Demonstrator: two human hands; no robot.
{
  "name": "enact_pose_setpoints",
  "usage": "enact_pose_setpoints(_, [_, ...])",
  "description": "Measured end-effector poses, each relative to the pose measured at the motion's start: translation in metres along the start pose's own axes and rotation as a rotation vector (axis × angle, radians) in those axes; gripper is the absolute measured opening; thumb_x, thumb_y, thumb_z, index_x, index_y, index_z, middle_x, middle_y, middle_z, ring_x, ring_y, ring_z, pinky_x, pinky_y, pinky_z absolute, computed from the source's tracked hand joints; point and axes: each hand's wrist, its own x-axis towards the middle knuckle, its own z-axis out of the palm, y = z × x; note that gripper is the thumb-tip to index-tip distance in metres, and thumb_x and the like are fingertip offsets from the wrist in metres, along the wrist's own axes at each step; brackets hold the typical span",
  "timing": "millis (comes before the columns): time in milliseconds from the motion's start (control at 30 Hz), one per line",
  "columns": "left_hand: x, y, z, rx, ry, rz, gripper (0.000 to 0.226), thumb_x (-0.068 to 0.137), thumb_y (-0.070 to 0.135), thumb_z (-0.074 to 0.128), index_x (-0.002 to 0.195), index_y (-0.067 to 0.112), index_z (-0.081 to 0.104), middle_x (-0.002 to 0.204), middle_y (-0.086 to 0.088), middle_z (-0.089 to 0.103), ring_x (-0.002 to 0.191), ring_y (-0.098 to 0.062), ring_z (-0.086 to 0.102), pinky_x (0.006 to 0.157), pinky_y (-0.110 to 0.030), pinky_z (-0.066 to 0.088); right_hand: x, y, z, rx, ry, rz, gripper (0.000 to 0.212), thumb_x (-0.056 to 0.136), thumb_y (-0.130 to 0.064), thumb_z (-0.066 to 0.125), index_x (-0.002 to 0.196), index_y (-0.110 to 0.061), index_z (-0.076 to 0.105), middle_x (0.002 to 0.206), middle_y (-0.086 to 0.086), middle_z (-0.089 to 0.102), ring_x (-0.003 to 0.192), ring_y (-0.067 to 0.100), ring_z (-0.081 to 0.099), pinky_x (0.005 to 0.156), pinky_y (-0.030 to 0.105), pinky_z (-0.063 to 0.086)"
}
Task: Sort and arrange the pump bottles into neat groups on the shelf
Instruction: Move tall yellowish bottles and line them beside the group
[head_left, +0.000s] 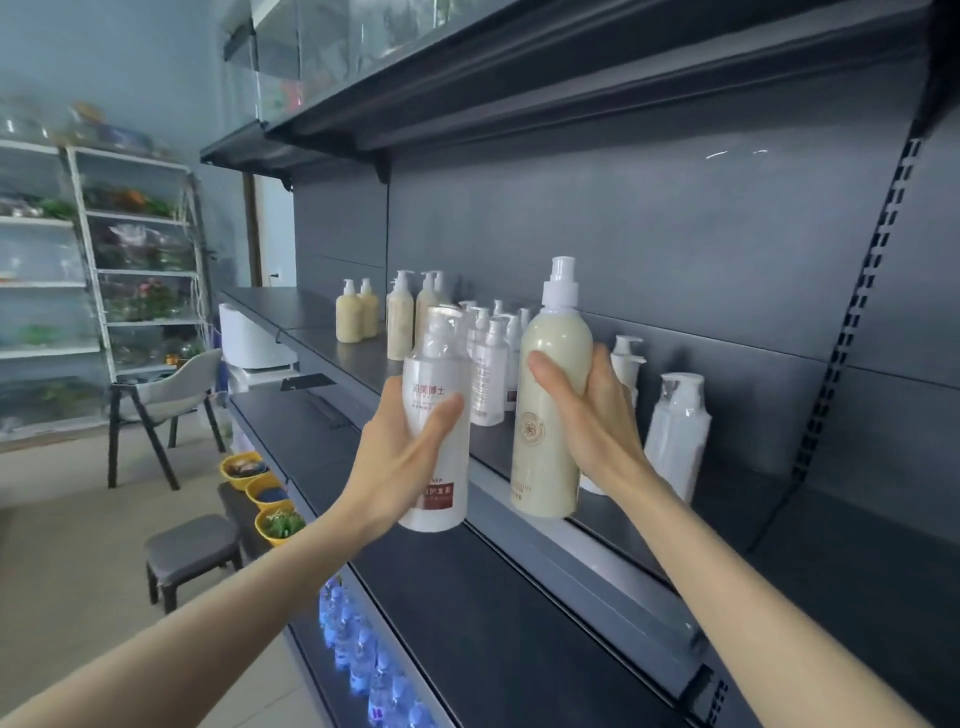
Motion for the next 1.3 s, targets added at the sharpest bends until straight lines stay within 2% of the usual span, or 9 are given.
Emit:
enact_pose_setpoints(167, [0.064, -0.050, -0.015, -0.088, -0.018, -0.010, 0.034, 0.083, 0.052, 0.056, 0.104, 0.027, 0.049, 0.099, 0.000, 0.064, 0.090, -0.017, 0.065, 0.078, -0.035, 0.054, 0.039, 0.016, 0.047, -0.030, 0.041, -0.015, 0.036, 0.085, -0.049, 0.060, 0.106, -0.024, 0.048, 0.085, -0.013, 0.060, 0.071, 0.002, 0.063, 0.062, 0.026, 0.050])
enact_pose_setpoints(267, [0.100, -0.080, -0.020, -0.112, -0.090, -0.022, 0.033, 0.088, 0.045, 0.056, 0.109, 0.020, 0.050, 0.101, -0.001, 0.064, 0.091, -0.016, 0.064, 0.079, -0.033, 0.052, 0.060, 0.030, 0.074, -0.064, 0.091, -0.001, 0.037, 0.084, -0.051, 0.061, 0.107, -0.028, 0.047, 0.087, -0.013, 0.062, 0.071, -0.004, 0.062, 0.060, 0.023, 0.047])
enact_pose_setpoints(433, [0.169, -0.116, -0.033, -0.118, -0.270, 0.000, 0.035, 0.088, 0.044, 0.058, 0.115, 0.022, 0.050, 0.104, 0.003, 0.066, 0.097, -0.013, 0.064, 0.084, -0.034, 0.053, 0.094, 0.045, 0.113, -0.132, 0.204, 0.075, 0.057, 0.072, -0.063, 0.057, 0.114, -0.027, 0.045, 0.096, -0.011, 0.062, 0.086, 0.010, 0.063, 0.074, 0.035, 0.052])
enact_pose_setpoints(567, [0.211, -0.135, -0.028, -0.146, -0.396, 0.035, 0.031, 0.088, 0.044, 0.058, 0.113, 0.029, 0.050, 0.102, 0.011, 0.067, 0.096, -0.007, 0.065, 0.086, -0.032, 0.052, 0.108, 0.053, 0.129, -0.154, 0.283, 0.118, 0.051, 0.078, -0.060, 0.060, 0.112, -0.027, 0.042, 0.098, -0.012, 0.060, 0.089, 0.008, 0.061, 0.075, 0.033, 0.050])
enact_pose_setpoints(700, [0.230, -0.149, -0.013, -0.217, -0.478, 0.019, 0.032, 0.088, 0.041, 0.059, 0.113, 0.026, 0.047, 0.099, 0.011, 0.066, 0.088, -0.003, 0.065, 0.078, -0.027, 0.052, 0.115, 0.061, 0.136, -0.174, 0.310, 0.161, 0.041, 0.083, -0.051, 0.061, 0.113, -0.029, 0.042, 0.099, -0.013, 0.060, 0.088, 0.004, 0.062, 0.074, 0.032, 0.051])
enact_pose_setpoints(833, [0.242, -0.158, 0.002, -0.260, -0.545, 0.005, 0.038, 0.089, 0.039, 0.058, 0.121, 0.022, 0.044, 0.110, 0.008, 0.063, 0.100, -0.004, 0.062, 0.080, -0.021, 0.053, 0.122, 0.068, 0.140, -0.179, 0.341, 0.177, 0.037, 0.084, -0.048, 0.061, 0.109, -0.028, 0.043, 0.097, -0.014, 0.059, 0.081, -0.005, 0.060, 0.066, 0.023, 0.046])
enact_pose_setpoints(933, [0.246, -0.166, 0.012, -0.272, -0.597, 0.006, 0.040, 0.089, 0.036, 0.060, 0.123, 0.023, 0.044, 0.114, 0.007, 0.061, 0.104, -0.004, 0.060, 0.088, -0.025, 0.050, 0.126, 0.073, 0.140, -0.211, 0.342, 0.192, 0.032, 0.085, -0.047, 0.061, 0.105, -0.029, 0.043, 0.095, -0.014, 0.059, 0.075, -0.011, 0.058, 0.062, 0.019, 0.044])
enact_pose_setpoints(1067, [0.252, -0.179, 0.020, -0.238, -0.677, 0.013, 0.044, 0.087, 0.038, 0.062, 0.124, 0.023, 0.043, 0.113, 0.009, 0.063, 0.103, -0.002, 0.061, 0.089, -0.028, 0.050, 0.130, 0.077, 0.138, -0.239, 0.375, 0.198, 0.023, 0.085, -0.047, 0.061, 0.093, -0.037, 0.041, 0.094, -0.017, 0.058, 0.078, -0.006, 0.059, 0.063, 0.020, 0.044])
enact_pose_setpoints(1300, [0.258, -0.184, 0.026, -0.239, -0.740, 0.014, 0.042, 0.087, 0.035, 0.064, 0.123, 0.021, 0.047, 0.112, 0.008, 0.064, 0.099, 0.000, 0.063, 0.084, -0.023, 0.053, 0.133, 0.082, 0.139, -0.235, 0.382, 0.187, 0.025, 0.084, -0.049, 0.061, 0.095, -0.035, 0.043, 0.094, -0.015, 0.060, 0.079, -0.006, 0.060, 0.064, 0.022, 0.046])
